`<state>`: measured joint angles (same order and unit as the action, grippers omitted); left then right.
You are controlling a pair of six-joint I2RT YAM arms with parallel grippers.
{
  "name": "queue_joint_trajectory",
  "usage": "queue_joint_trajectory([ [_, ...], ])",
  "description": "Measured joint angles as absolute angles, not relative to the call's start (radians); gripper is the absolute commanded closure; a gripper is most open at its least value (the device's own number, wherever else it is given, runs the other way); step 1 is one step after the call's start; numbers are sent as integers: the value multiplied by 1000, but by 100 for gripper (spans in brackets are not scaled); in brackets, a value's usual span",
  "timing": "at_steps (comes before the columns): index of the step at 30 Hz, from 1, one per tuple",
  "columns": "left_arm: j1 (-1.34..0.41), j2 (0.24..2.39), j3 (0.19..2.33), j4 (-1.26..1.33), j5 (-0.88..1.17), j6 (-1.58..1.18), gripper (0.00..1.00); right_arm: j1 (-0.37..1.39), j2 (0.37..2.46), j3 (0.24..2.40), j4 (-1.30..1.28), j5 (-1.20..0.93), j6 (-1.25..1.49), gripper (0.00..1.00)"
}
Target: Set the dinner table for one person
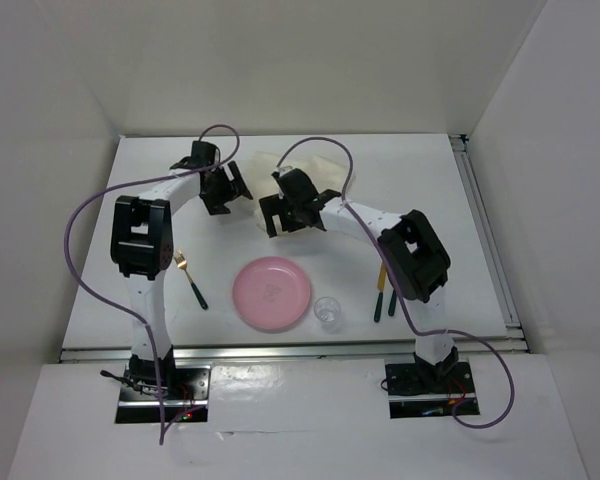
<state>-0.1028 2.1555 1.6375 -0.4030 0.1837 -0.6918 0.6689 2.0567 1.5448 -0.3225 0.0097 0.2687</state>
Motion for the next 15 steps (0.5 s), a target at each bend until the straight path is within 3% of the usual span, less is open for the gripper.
queue_joint_trajectory([
  [5, -108, 2215, 1712, -390, 247, -711, 11, 712, 2091, 1548, -265, 70, 199, 1],
  [9, -109, 2233, 1724, -381, 279, -721, 45, 729, 2141, 1559, -236, 103, 160, 10],
  [10, -109, 2236, 1724, -381, 286, -722, 64, 732, 2153, 1560, -232, 112, 154, 12],
  [12, -109, 2244, 1724, -382, 298, -727, 82, 739, 2175, 1564, -229, 130, 139, 17],
  [14, -109, 2249, 1724, -382, 305, -735, 100, 746, 2185, 1568, -221, 153, 128, 37],
  [15, -109, 2249, 1724, -383, 310, -736, 100, 749, 2185, 1571, -220, 164, 132, 48],
])
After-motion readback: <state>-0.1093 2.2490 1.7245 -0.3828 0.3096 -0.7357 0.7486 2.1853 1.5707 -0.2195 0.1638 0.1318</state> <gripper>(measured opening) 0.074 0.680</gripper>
